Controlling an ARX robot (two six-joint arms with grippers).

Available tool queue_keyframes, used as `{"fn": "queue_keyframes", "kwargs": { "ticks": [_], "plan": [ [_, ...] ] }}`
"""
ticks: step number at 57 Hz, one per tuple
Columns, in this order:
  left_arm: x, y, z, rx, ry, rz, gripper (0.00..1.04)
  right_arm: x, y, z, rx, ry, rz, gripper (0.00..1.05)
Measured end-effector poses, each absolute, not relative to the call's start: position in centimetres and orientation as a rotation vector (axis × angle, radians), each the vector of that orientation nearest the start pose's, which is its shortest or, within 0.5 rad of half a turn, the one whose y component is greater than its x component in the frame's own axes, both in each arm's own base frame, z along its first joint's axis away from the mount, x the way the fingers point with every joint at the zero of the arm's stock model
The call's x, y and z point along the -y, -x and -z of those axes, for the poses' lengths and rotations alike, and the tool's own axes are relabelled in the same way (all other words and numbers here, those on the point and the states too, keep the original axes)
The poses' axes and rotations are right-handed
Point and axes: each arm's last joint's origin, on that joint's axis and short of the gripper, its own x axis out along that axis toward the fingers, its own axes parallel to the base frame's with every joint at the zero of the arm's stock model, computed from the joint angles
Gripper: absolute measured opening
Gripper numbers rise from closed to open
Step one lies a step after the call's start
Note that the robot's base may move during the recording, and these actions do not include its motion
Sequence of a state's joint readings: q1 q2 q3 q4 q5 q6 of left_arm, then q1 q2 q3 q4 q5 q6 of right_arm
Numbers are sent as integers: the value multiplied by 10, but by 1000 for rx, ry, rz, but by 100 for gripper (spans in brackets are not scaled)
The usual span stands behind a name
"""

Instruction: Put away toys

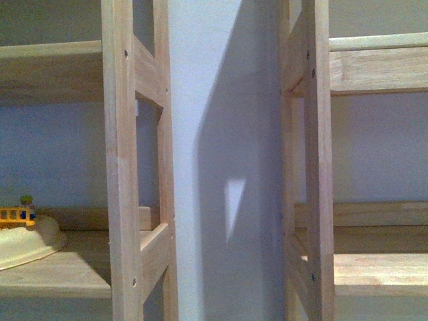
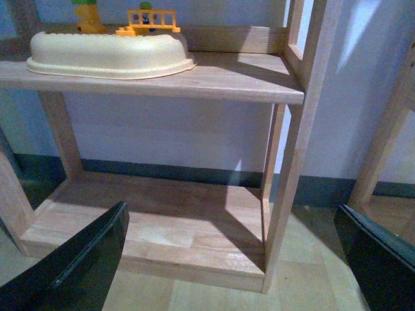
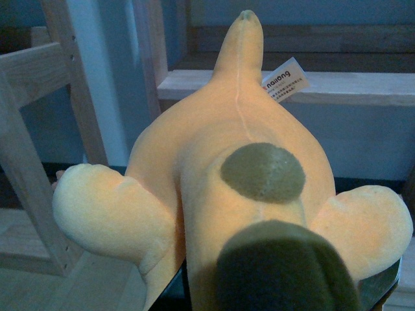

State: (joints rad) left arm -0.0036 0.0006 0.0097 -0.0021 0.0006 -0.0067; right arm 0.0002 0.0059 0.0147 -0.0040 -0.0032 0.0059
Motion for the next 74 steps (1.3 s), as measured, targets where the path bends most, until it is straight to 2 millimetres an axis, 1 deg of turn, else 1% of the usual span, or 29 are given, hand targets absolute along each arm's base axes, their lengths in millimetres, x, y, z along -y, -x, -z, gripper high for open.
{"fn": "queue_keyframes", "kwargs": {
  "ticks": [20, 22, 26, 31, 38, 42, 44, 52, 53, 56, 58, 61, 62, 63, 64, 65, 69, 74],
  "plan": [
    [0, -97, -167, 6, 7, 3, 98, 0, -97, -168, 5, -6, -3, 11],
    [0, -97, -167, 6, 7, 3, 98, 0, -97, -168, 10, -19, 20, 11],
    [0, -97, -166, 6, 7, 3, 98, -1, -97, -171, 42, -72, 122, 11],
    [0, -97, -166, 6, 7, 3, 98, -1, -97, -172, 50, -94, 191, 11],
    [0, -97, -166, 6, 7, 3, 98, -4, -99, -174, 55, -87, 203, 11],
    [0, -97, -166, 6, 7, 3, 98, -7, -100, -180, 70, -62, 206, 11],
    [0, -97, -166, 6, 7, 3, 98, -9, -100, -185, 85, -53, 211, 11],
    [0, -97, -166, 6, 7, 3, 98, -15, -99, -217, 160, -1, 228, 11],
    [0, -97, -166, 6, 7, 3, 98, -17, -99, -225, 178, 3, 231, 11],
    [0, -97, -166, 6, 7, 3, 98, -19, -99, -236, 204, 13, 234, 11],
    [0, -97, -166, 6, 7, 3, 98, -21, -99, -250, 232, 30, 237, 11],
    [0, -97, -166, 6, 7, 3, 98, -23, -99, -261, 246, 38, 236, 11],
    [0, -97, -166, 6, 7, 3, 98, -25, -99, -268, 256, 42, 234, 11],
    [0, -97, -166, 6, 7, 3, 98, -25, -99, -270, 257, 45, 234, 11],
    [0, -97, -166, 6, 7, 3, 98, -26, -99, -277, 267, 51, 234, 11],
    [0, -97, -166, 6, 7, 3, 98, -26, -99, -278, 269, 52, 234, 11],
    [0, -97, -166, 6, 7, 3, 98, -29, -100, -299, 295, 64, 232, 11],
    [0, -97, -166, 6, 7, 3, 98, -30, -101, -318, 324, 77, 236, 11]
  ]
}}
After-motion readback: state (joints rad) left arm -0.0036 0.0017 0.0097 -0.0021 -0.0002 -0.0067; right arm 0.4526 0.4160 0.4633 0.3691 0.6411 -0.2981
